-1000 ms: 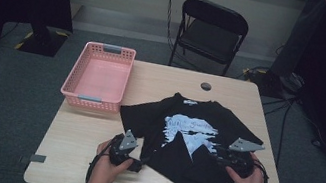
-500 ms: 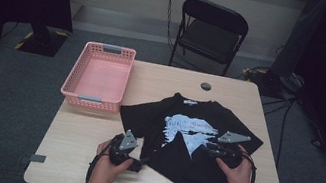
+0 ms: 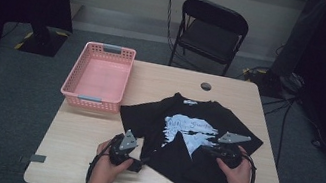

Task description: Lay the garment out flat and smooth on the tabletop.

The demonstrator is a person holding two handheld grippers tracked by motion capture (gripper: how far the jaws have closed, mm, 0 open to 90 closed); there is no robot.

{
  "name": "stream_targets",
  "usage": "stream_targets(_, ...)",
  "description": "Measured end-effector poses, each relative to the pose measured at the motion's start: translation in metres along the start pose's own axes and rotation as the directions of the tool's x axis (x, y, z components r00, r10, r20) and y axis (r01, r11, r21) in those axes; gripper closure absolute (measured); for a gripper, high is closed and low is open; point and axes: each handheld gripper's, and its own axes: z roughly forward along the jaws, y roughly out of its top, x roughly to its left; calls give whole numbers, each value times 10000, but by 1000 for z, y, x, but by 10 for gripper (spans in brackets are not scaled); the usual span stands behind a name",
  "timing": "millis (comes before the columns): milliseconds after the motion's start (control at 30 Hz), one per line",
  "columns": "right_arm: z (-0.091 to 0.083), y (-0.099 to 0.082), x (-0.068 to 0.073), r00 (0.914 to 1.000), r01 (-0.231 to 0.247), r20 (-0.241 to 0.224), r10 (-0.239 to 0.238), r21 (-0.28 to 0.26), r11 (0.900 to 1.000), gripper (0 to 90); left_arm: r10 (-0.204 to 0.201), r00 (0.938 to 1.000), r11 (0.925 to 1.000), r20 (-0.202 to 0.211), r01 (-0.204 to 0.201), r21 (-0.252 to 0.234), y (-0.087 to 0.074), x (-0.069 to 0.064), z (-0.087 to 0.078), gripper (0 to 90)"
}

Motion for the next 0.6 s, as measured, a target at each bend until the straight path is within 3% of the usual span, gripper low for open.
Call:
stream_targets(433,-33,-7,1,9971,-466,-645,402,-1012,9938,883,8,10000,10000,-3,-8,5,0,0,0,146)
stream_targets(600,-49,-16,-1,9967,-543,-669,465,-1200,9913,884,7,10000,10000,-3,-7,4,0,0,0,146)
